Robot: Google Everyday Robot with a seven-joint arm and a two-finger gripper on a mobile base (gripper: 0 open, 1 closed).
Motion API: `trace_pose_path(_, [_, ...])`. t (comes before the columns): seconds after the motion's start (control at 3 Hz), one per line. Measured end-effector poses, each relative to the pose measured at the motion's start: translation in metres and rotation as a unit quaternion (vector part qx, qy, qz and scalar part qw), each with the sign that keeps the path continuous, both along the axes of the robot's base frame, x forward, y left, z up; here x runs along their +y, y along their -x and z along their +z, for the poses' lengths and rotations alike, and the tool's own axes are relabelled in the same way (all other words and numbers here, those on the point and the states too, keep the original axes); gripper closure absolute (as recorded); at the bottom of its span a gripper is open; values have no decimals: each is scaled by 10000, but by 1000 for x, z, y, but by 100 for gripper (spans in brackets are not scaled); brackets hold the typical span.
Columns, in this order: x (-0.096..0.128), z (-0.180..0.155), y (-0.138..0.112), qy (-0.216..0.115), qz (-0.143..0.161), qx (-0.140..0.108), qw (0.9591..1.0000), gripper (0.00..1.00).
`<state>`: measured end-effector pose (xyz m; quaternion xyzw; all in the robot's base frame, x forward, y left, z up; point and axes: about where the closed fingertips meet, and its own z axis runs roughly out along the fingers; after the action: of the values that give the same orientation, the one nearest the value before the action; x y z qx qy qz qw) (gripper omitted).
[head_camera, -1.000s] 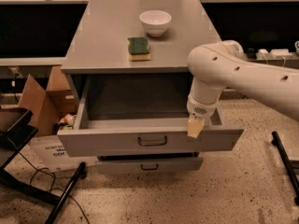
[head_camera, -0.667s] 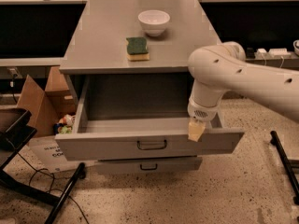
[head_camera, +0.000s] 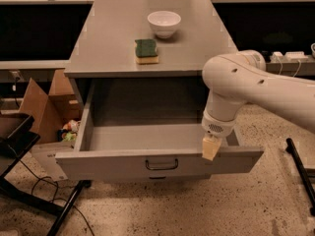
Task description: Open top drawer
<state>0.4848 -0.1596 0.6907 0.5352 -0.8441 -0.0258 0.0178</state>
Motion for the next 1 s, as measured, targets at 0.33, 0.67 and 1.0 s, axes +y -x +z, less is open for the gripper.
trace_pose_path(0.33, [-4,0,14,51,-142,96,9998,100])
trace_pose_path(0.67, [-3,0,14,51,-142,96,9998,100])
trace_pose_path(1.0, [-5,0,26,95,-255,181,9995,100])
